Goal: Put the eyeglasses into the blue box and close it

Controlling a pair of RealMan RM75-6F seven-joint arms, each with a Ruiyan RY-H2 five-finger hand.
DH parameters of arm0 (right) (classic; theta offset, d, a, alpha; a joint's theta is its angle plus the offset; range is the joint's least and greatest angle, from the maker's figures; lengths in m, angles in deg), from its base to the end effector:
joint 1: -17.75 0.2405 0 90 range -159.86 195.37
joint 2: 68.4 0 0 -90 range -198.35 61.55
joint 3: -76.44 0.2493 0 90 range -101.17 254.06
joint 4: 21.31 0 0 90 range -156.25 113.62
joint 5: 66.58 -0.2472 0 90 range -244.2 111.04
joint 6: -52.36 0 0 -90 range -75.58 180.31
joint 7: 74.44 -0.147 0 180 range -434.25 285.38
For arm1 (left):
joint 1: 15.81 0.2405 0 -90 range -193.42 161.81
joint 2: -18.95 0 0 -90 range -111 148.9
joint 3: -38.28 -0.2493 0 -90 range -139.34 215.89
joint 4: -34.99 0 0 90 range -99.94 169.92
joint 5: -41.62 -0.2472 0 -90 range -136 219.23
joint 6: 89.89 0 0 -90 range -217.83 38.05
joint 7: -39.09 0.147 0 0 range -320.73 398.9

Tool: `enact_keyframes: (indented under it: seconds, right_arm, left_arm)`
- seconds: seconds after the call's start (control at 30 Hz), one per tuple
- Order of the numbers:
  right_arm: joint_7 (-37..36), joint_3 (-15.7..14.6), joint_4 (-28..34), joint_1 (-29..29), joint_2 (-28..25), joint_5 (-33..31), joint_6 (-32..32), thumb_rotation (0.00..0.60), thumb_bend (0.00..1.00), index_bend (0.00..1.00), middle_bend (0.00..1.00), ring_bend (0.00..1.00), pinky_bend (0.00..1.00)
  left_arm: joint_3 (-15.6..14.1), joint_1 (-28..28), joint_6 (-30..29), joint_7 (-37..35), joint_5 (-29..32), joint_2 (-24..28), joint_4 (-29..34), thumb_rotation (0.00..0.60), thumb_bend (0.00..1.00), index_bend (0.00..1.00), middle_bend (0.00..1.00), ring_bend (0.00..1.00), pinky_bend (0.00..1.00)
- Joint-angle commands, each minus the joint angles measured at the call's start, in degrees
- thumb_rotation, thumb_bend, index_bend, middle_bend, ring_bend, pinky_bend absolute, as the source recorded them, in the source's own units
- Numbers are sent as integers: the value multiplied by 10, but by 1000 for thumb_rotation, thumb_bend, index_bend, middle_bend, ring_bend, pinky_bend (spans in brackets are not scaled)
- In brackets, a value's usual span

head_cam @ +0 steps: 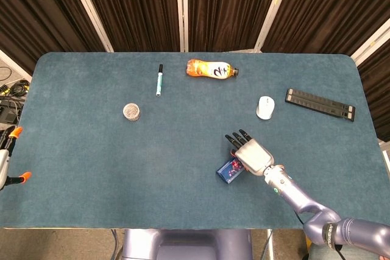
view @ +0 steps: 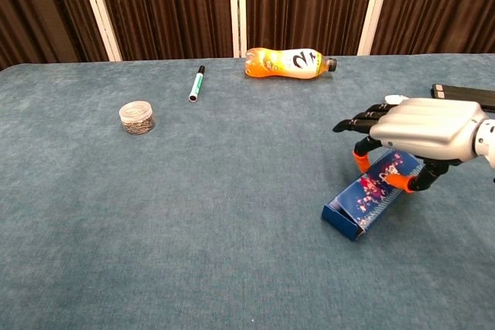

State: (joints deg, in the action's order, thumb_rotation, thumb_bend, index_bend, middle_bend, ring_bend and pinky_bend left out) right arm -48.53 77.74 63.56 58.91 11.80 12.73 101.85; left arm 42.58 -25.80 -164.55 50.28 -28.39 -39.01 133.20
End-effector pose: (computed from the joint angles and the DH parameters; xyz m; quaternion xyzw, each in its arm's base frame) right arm -0.1888 -0.3212 -0.0403 0.8631 -0.2054 0.2512 0.3869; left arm -0.3332 0.2157 0.1398 -0.5949 -0.4139 -0.2687 0.6345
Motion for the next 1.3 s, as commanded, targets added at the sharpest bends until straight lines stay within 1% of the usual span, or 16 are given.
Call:
enact_keyframes:
  seconds: [0.03, 0.1, 0.23, 0.4, 0.53, 0.7, 0.83, 1.03, 1.1, 1.17, 1.3]
  right_arm:
    - [1, 3, 1, -5, 2, 4, 16, 600, 198, 1, 0, 0, 0]
    - [-3, 6, 5, -9, 2, 10, 30, 600, 167, 0, 0, 0, 0]
    - [-23, 6, 40, -14, -28, 22, 43, 600, 162, 0, 0, 0, 0]
    - [-23, -7, 64, -9, -66, 20, 13, 600, 157, 0, 0, 0, 0]
    - [-19, -20, 62, -2, -78, 18, -16, 600, 156, 0, 0, 0, 0]
    - [-23, -28, 44, 5, -70, 16, -43, 600, 156, 0, 0, 0, 0]
    - [-13, -29, 25, 9, -46, 20, -46, 600, 156, 0, 0, 0, 0]
    - [-18, -26, -10, 17, -10, 26, -52, 600, 157, 3, 3, 0, 0]
    - [-25, -26, -18, 16, -1, 28, -50, 600, 162, 38, 32, 0, 0]
    - [-35, -26, -29, 13, 10, 37, -40, 600, 176, 112, 104, 18, 0]
    - [-61, -27, -48, 10, 23, 52, -26, 600, 218, 310, 297, 167, 0]
  left_arm:
    - [0, 0, 0, 1, 0, 0, 0, 600, 0, 0, 0, 0, 0]
    - [0, 0, -1, 2, 0, -1, 1, 600, 0, 0, 0, 0, 0]
    - [1, 0, -1, 1, 1, 0, 1, 600, 0, 0, 0, 0, 0]
    - [0, 0, -1, 0, 0, 0, 2, 600, 0, 0, 0, 0, 0]
    - [0, 0, -1, 1, -1, 0, 2, 600, 0, 0, 0, 0, 0]
    - [-1, 0, -2, 3, -2, 0, 3, 600, 0, 0, 0, 0, 0]
    - [-1, -1, 0, 7, 1, -2, 2, 600, 0, 0, 0, 0, 0]
    - [0, -3, 3, 10, 7, -4, -1, 600, 0, 0, 0, 0, 0]
    - [1, -3, 3, 10, 8, -4, -1, 600, 0, 0, 0, 0, 0]
    - [1, -3, 4, 11, 9, -5, -2, 600, 0, 0, 0, 0, 0]
    - [1, -4, 6, 12, 11, -6, -4, 600, 0, 0, 0, 0, 0]
